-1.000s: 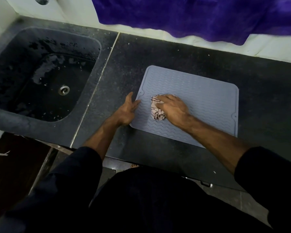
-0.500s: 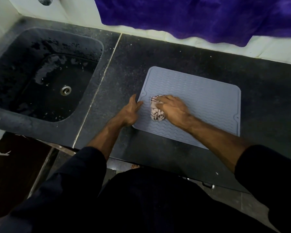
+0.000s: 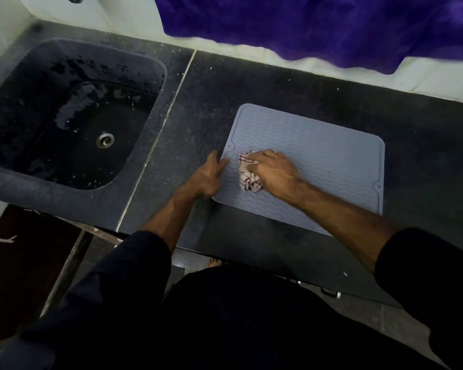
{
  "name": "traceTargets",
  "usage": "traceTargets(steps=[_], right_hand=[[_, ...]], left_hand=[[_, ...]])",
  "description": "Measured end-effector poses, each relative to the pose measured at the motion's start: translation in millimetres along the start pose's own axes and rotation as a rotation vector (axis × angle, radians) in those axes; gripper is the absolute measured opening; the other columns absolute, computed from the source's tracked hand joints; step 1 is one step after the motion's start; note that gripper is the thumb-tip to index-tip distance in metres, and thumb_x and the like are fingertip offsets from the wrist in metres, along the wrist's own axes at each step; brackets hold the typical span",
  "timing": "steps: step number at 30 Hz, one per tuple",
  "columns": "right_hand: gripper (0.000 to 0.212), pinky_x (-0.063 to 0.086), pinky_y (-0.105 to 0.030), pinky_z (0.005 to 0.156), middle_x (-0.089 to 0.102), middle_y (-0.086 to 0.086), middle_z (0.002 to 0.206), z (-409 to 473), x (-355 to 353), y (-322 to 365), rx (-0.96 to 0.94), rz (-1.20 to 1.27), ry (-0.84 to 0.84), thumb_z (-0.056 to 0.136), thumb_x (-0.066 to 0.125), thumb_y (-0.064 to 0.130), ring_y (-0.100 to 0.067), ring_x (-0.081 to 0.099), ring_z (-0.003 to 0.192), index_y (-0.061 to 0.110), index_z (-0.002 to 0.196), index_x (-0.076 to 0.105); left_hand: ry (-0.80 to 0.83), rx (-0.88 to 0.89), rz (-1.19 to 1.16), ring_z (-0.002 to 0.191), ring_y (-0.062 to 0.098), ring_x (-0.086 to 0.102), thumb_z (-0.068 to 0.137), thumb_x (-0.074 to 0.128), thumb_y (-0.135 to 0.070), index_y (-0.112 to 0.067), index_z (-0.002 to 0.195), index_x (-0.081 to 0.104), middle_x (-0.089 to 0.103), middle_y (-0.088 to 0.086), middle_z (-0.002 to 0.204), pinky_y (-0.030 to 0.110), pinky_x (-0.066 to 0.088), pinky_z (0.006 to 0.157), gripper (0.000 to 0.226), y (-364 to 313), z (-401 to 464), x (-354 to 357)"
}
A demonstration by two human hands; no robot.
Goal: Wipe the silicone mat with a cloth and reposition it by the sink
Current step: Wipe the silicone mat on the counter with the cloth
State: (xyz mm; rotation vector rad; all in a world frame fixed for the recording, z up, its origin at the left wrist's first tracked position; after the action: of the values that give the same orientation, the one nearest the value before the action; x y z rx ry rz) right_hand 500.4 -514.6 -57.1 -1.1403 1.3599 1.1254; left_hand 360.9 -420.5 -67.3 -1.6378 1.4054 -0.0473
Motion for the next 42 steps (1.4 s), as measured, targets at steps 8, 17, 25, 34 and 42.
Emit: traceTargets(steps=[8, 17, 25, 34, 42], right_hand=[[0.041, 0.039, -0.042, 0.102, 0.053, -0.004, 0.136, 6, -17, 16, -0.043, 0.207, -0.023, 0.088, 0.058, 0.022, -0.027, 0.047, 0.123, 0.021, 0.129, 0.056], [0.046, 0.039, -0.039, 0.101, 0.053, -0.004, 0.137, -13, -19, 13, -0.063, -0.106, 0.131, 0.079, 0.07, 0.023, -0.028, 0.046, 0.122, 0.017, 0.124, 0.059], [0.051, 0.032, -0.045, 0.109, 0.044, -0.004, 0.145, 4, -20, 43, -0.024, 0.003, 0.097, 0.085, 0.064, 0.023, -0.029, 0.039, 0.13, 0.024, 0.134, 0.048], [0.041, 0.041, -0.04, 0.091, 0.064, -0.009, 0.114, -10, -25, 2, 0.028, -0.055, 0.131, 0.071, 0.078, 0.023, -0.029, 0.055, 0.104, 0.013, 0.108, 0.063], [0.051, 0.026, -0.044, 0.111, 0.04, -0.002, 0.149, -24, -13, 18, -0.06, -0.062, 0.134, 0.087, 0.061, 0.016, -0.029, 0.033, 0.136, 0.023, 0.135, 0.048]], left_hand=[[0.019, 0.039, 0.056, 0.14, 0.03, 0.03, 0.101, 0.043, -0.022, -0.009, 0.153, 0.013, 0.023, 0.016, 0.156, 0.039, 0.026, 0.115, 0.061, -4, -7, 0], [-0.001, -0.007, 0.0, 0.145, 0.029, 0.019, 0.1, 0.043, -0.02, -0.015, 0.154, 0.0, 0.012, 0.01, 0.16, 0.043, 0.021, 0.115, 0.07, -3, -6, 1], [0.014, 0.035, 0.114, 0.144, 0.03, 0.022, 0.094, 0.044, -0.003, -0.009, 0.154, -0.001, 0.017, 0.015, 0.158, 0.035, 0.022, 0.114, 0.075, -5, -7, 2], [0.002, 0.011, 0.081, 0.146, 0.025, 0.015, 0.1, 0.041, -0.012, -0.015, 0.155, 0.007, 0.007, 0.007, 0.161, 0.038, 0.016, 0.117, 0.064, -6, -4, 1], [-0.01, 0.018, 0.106, 0.145, 0.026, 0.019, 0.1, 0.045, -0.015, -0.014, 0.154, 0.006, 0.011, 0.009, 0.161, 0.035, 0.02, 0.115, 0.066, -5, -4, 2]])
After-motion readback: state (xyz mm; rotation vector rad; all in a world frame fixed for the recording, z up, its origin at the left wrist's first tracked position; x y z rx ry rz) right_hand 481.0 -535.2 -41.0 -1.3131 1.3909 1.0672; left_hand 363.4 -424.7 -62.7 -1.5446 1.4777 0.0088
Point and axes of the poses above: each hand's wrist, its own z-axis towards the middle knuckle, its own x-axis out of the palm, y = z × x, the point moved 5 cm from there along z, towards the middle knuckle
